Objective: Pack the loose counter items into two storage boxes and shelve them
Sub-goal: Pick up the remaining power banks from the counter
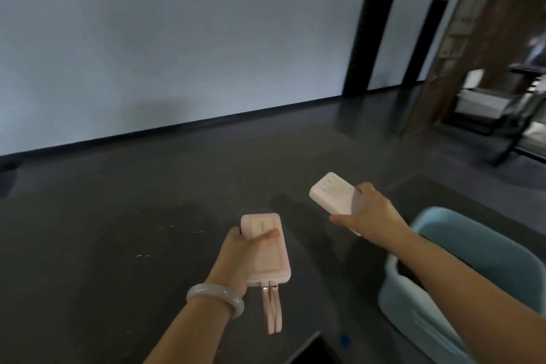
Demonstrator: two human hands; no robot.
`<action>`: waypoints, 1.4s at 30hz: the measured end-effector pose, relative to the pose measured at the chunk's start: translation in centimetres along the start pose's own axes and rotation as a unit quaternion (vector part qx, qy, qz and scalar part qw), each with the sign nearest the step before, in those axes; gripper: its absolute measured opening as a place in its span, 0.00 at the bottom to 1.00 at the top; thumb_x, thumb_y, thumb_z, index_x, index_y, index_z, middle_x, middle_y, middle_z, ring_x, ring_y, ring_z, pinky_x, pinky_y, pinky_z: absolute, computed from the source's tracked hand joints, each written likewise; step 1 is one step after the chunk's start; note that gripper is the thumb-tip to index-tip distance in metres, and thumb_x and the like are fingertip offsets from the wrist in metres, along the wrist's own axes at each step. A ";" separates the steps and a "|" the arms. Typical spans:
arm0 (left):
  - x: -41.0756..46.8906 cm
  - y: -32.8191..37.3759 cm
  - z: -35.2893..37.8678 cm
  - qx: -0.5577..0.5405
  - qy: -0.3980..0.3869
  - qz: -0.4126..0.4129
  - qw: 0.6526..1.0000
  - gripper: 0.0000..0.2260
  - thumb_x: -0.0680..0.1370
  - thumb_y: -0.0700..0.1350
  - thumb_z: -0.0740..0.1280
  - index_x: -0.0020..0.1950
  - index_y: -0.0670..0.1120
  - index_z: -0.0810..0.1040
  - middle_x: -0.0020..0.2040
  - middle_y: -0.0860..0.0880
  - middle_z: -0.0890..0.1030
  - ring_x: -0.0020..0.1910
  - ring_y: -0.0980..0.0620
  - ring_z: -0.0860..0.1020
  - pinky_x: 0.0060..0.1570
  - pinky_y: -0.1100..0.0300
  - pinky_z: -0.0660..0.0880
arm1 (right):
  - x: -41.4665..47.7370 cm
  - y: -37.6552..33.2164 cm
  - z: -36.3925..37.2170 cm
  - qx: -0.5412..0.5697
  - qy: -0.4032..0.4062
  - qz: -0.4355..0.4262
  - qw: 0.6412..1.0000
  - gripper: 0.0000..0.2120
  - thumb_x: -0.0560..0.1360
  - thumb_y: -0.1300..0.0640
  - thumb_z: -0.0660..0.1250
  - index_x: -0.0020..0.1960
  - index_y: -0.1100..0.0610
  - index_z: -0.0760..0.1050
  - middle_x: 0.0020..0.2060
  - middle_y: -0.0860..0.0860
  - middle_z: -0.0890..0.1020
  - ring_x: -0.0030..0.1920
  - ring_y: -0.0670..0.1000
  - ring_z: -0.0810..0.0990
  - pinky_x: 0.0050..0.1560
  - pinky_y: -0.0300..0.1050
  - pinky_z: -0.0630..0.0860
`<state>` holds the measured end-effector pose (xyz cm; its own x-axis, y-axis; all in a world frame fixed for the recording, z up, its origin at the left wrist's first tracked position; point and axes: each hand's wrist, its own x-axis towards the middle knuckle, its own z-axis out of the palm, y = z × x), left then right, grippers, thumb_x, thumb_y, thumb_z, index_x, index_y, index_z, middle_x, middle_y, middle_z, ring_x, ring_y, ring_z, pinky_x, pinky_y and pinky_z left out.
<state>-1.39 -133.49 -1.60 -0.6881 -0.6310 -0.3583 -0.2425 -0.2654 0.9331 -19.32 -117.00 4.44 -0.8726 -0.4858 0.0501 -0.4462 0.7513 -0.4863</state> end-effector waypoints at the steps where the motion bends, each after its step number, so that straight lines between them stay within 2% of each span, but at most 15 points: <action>1: 0.1 0.4 2.0 0.003 -0.013 0.004 1.000 0.20 0.70 0.50 0.77 0.56 0.44 0.76 0.50 0.44 0.83 0.46 0.45 0.83 0.41 0.51 0.82 | 0.0 2.0 -1.4 -0.010 0.010 0.012 1.000 0.40 0.64 0.40 0.77 0.66 0.58 0.64 0.60 0.53 0.75 0.61 0.56 0.73 0.55 0.47 0.71; 5: 0.0 1.1 9.9 0.006 -0.083 0.001 0.997 0.26 0.66 0.53 0.80 0.58 0.44 0.77 0.50 0.43 0.84 0.49 0.43 0.83 0.47 0.44 0.82 | -0.8 10.3 -6.5 -0.006 0.041 0.073 0.996 0.39 0.65 0.42 0.77 0.67 0.59 0.64 0.60 0.53 0.74 0.60 0.55 0.73 0.52 0.46 0.70; 6: -0.3 1.2 11.7 0.012 -0.099 0.002 0.995 0.24 0.67 0.52 0.79 0.57 0.44 0.77 0.51 0.43 0.84 0.49 0.42 0.83 0.48 0.43 0.82 | -1.1 12.3 -7.6 -0.006 0.046 0.087 0.995 0.39 0.65 0.42 0.76 0.67 0.59 0.64 0.60 0.54 0.74 0.60 0.55 0.73 0.50 0.45 0.70; 8: -0.6 1.2 14.8 0.012 -0.121 0.001 0.993 0.20 0.70 0.49 0.77 0.57 0.42 0.78 0.50 0.42 0.84 0.48 0.42 0.83 0.45 0.46 0.82 | -1.4 15.6 -9.4 -0.010 0.052 0.110 0.993 0.38 0.66 0.42 0.76 0.66 0.59 0.64 0.60 0.54 0.74 0.60 0.56 0.73 0.49 0.45 0.69; 11: -0.4 1.2 18.5 0.010 -0.152 -0.009 0.988 0.20 0.70 0.46 0.77 0.57 0.38 0.79 0.49 0.39 0.84 0.45 0.42 0.84 0.37 0.52 0.81 | -1.6 19.6 -11.0 -0.012 0.057 0.150 0.987 0.39 0.65 0.43 0.77 0.67 0.59 0.64 0.60 0.55 0.74 0.61 0.57 0.73 0.52 0.48 0.71; 15: 0.9 1.3 22.2 0.042 -0.194 -0.021 0.980 0.22 0.67 0.48 0.78 0.57 0.40 0.79 0.47 0.41 0.85 0.45 0.43 0.84 0.39 0.51 0.81 | -1.5 23.3 -12.1 0.000 0.063 0.194 0.979 0.40 0.64 0.44 0.77 0.68 0.57 0.63 0.59 0.54 0.74 0.58 0.56 0.73 0.52 0.48 0.73; 19: 2.8 1.7 24.6 0.076 -0.227 -0.038 0.970 0.23 0.68 0.49 0.79 0.59 0.45 0.78 0.50 0.44 0.85 0.49 0.44 0.84 0.48 0.45 0.82 | -1.0 24.8 -12.0 0.004 0.049 0.211 0.976 0.40 0.64 0.44 0.78 0.68 0.57 0.64 0.54 0.51 0.73 0.52 0.52 0.72 0.49 0.44 0.70; 25: 4.4 1.3 25.8 0.110 -0.262 -0.059 0.957 0.22 0.68 0.51 0.78 0.58 0.46 0.79 0.49 0.44 0.85 0.48 0.44 0.84 0.45 0.48 0.81 | -1.0 24.4 -8.7 -0.027 -0.010 0.194 0.981 0.43 0.65 0.43 0.77 0.72 0.56 0.61 0.66 0.54 0.72 0.64 0.55 0.72 0.59 0.45 0.70; 31: 6.0 0.9 25.6 0.130 -0.286 -0.072 0.946 0.25 0.64 0.54 0.79 0.57 0.46 0.79 0.48 0.43 0.85 0.47 0.43 0.84 0.45 0.46 0.82 | -2.3 24.4 -4.7 -0.023 -0.048 0.182 0.982 0.43 0.62 0.40 0.77 0.69 0.52 0.63 0.63 0.50 0.72 0.62 0.51 0.70 0.60 0.45 0.70; 36: 6.2 1.2 25.6 0.127 -0.296 -0.082 0.943 0.25 0.65 0.52 0.79 0.58 0.45 0.78 0.48 0.42 0.84 0.45 0.43 0.84 0.37 0.51 0.80 | -3.2 24.9 -3.2 -0.053 -0.056 0.155 0.985 0.45 0.61 0.38 0.77 0.71 0.52 0.63 0.61 0.47 0.68 0.64 0.49 0.63 0.66 0.45 0.65; 39: 6.2 1.2 25.8 0.121 -0.296 -0.087 0.943 0.30 0.59 0.54 0.79 0.58 0.45 0.78 0.47 0.42 0.84 0.45 0.43 0.84 0.37 0.51 0.80 | -3.2 25.3 -3.6 -0.032 -0.071 0.162 0.984 0.46 0.61 0.38 0.77 0.73 0.51 0.62 0.64 0.46 0.66 0.67 0.49 0.61 0.68 0.46 0.64; 42: 6.1 1.0 25.8 0.124 -0.289 -0.086 0.945 0.32 0.57 0.56 0.79 0.57 0.46 0.79 0.47 0.42 0.85 0.46 0.43 0.84 0.39 0.50 0.80 | -3.2 25.5 -4.3 0.013 -0.104 0.168 0.980 0.42 0.66 0.40 0.75 0.74 0.50 0.61 0.67 0.46 0.65 0.69 0.48 0.60 0.70 0.47 0.62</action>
<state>-23.48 -118.74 -2.06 -0.8651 -0.0722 -0.4964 -0.4885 -0.1036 0.8664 -28.77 -94.36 -4.33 -0.9089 -0.2954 -0.2945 -0.1327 0.8742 -0.4672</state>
